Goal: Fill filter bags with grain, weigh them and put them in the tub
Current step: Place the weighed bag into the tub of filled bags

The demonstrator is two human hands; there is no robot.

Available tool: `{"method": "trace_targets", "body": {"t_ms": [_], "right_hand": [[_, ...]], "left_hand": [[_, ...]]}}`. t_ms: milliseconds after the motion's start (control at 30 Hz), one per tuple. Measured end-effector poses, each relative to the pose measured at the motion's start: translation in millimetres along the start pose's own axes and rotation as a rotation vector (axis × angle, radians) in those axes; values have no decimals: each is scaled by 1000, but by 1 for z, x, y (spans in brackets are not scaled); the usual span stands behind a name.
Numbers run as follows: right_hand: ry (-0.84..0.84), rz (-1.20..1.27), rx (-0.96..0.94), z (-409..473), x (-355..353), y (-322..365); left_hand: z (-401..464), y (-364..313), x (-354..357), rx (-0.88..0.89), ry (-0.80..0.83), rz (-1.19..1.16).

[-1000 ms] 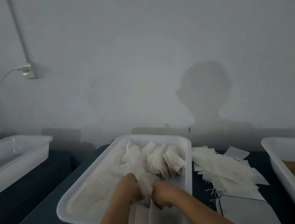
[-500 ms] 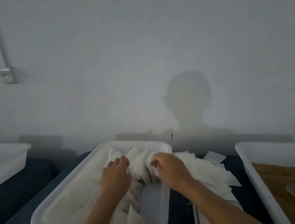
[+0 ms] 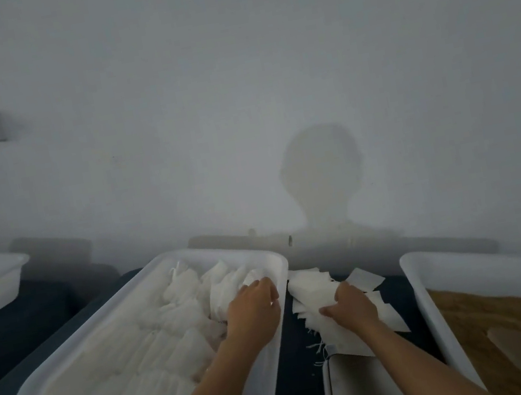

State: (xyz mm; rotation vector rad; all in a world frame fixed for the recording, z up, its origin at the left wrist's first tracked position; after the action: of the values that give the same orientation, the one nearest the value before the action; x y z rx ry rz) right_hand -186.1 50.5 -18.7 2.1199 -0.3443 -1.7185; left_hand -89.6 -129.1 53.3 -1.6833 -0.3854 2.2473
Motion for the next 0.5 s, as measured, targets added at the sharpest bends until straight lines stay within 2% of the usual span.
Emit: {"method": "trace_targets", "body": {"t_ms": [133,300,500], "right_hand": [[-38,-144,12,3,4,4],[-110,-153,-10,3,-6,3],[-305,-152,-48,-22,-81,3]], "left_hand": [[4,6,8,8,-18,-11],[3,9,10,17,-17,-4],[2,-16,-2,73,-63,11]]}}
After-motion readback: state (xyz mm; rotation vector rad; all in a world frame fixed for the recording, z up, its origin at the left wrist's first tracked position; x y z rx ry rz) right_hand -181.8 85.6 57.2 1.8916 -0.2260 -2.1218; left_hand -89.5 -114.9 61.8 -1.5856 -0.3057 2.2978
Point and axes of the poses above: each hand's wrist, its own z-axis towards the middle knuckle, its own x-axis out of the palm, y = z × x, the point moved 9 cm from there along z, towards the middle knuckle, and after that the axes turned 11 degrees about y, right-handed, at the moved point
